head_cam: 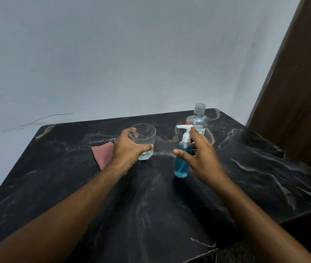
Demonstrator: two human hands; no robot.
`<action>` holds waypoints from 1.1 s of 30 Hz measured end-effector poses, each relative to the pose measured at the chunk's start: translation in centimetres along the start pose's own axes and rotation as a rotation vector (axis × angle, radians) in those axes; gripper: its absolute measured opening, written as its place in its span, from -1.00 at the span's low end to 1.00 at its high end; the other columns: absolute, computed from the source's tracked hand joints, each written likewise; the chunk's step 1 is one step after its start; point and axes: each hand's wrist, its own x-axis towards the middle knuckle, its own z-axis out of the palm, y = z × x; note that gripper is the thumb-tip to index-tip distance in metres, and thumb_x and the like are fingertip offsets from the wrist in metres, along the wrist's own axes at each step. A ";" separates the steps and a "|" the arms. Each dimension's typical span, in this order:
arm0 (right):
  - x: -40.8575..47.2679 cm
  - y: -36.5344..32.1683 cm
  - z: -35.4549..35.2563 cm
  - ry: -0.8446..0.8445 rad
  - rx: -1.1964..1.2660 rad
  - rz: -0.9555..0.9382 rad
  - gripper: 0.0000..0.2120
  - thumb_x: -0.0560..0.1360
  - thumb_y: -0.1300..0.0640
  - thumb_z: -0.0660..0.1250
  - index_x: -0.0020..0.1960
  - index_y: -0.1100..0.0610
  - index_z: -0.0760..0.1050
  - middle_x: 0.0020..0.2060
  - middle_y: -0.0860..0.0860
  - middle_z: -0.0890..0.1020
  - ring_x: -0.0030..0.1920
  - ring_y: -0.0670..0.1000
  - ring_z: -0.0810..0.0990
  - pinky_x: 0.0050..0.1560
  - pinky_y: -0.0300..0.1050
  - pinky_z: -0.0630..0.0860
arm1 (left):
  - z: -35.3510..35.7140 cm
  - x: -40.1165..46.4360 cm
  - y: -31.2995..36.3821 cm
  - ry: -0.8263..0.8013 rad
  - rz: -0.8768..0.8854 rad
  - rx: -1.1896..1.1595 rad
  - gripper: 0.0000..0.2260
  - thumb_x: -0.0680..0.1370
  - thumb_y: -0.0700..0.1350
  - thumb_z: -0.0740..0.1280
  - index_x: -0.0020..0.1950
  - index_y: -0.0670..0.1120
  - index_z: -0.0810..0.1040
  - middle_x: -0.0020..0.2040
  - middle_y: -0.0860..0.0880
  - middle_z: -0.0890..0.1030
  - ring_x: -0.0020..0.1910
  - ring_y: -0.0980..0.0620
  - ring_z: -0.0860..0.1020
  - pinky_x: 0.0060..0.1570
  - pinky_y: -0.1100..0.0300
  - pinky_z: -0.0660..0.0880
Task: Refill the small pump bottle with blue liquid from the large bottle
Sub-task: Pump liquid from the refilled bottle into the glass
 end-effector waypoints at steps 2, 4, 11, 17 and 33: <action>0.0 0.2 0.0 0.009 0.008 0.010 -0.18 0.46 0.06 0.51 0.59 -0.09 0.17 0.23 -0.03 0.48 0.22 -0.05 0.52 0.31 0.03 0.54 | 0.1 0.9 0.1 0.014 -0.016 0.026 -0.31 0.24 -0.03 0.66 0.31 0.00 0.49 0.12 0.08 0.62 0.11 0.06 0.60 0.09 0.17 0.54; -0.1 0.3 0.0 0.015 0.008 0.008 -0.15 0.45 0.07 0.52 0.60 -0.12 0.14 0.20 -0.05 0.48 0.20 -0.08 0.52 0.31 0.01 0.54 | 0.1 1.5 0.2 0.022 -0.028 0.042 -0.33 0.25 -0.05 0.65 0.31 -0.01 0.49 0.13 0.07 0.62 0.11 0.04 0.59 0.09 0.15 0.53; 0.4 0.3 0.3 0.005 0.061 0.010 -0.12 0.45 0.11 0.52 0.60 -0.17 0.12 0.26 -0.02 0.49 0.26 -0.07 0.50 0.34 0.06 0.53 | 0.1 1.8 -0.2 0.032 -0.090 0.000 -0.42 0.26 -0.14 0.59 0.23 0.04 0.48 0.12 0.07 0.62 0.10 0.03 0.61 0.06 0.15 0.55; 0.7 0.2 0.9 0.001 0.101 0.031 -0.13 0.45 0.15 0.52 0.60 -0.16 0.13 0.22 -0.03 0.49 0.27 -0.07 0.50 0.37 0.05 0.50 | 0.5 1.9 -0.5 0.000 -0.104 -0.003 -0.34 0.24 -0.10 0.60 0.30 0.02 0.48 0.12 0.07 0.62 0.15 -0.02 0.59 0.18 -0.03 0.57; 5.6 0.1 4.8 0.133 0.052 0.070 -0.50 0.45 0.24 0.53 0.34 0.17 0.45 0.04 0.04 0.58 0.04 -0.02 0.58 0.12 -0.12 0.60 | -3.3 0.1 -2.1 -0.099 -0.090 -0.061 -0.18 0.41 -0.25 0.55 0.58 -0.09 0.23 0.33 -0.02 0.50 0.27 0.01 0.49 0.18 0.22 0.47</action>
